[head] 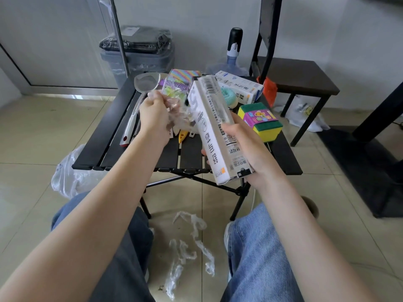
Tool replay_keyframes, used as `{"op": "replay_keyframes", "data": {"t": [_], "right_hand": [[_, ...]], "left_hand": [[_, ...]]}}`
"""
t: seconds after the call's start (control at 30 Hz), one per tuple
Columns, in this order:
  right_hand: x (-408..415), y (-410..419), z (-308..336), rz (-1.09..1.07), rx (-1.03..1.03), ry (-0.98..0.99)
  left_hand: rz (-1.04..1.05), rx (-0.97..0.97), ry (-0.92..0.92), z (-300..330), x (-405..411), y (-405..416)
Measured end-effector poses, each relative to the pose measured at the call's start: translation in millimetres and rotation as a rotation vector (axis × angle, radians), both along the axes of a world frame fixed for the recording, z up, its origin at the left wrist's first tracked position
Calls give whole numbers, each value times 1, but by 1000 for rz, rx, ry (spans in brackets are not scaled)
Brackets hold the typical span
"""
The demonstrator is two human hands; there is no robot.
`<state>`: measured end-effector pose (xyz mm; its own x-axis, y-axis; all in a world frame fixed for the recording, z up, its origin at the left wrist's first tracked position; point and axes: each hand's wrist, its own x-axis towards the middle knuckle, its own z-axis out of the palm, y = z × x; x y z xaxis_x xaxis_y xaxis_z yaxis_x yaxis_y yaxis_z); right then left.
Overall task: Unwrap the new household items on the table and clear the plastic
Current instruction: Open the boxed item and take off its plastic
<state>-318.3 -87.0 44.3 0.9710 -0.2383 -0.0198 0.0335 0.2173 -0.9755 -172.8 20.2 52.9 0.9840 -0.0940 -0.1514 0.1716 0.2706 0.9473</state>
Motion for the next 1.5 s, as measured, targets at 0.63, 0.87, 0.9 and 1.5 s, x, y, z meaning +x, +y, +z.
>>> {"op": "replay_keyframes", "data": {"t": [0.63, 0.87, 0.9, 1.5], "right_hand": [[25, -12, -14, -307, 189, 13], [47, -20, -36, -375, -357, 179], [51, -21, -40, -352, -418, 192], [86, -12, -55, -313, -1239, 443]], "left_hand": [[-901, 637, -255, -11, -56, 10], [-775, 638, -270, -43, -54, -10], [-750, 615, -255, -48, -53, -11], [-634, 854, -403, -87, -17, -15]]}}
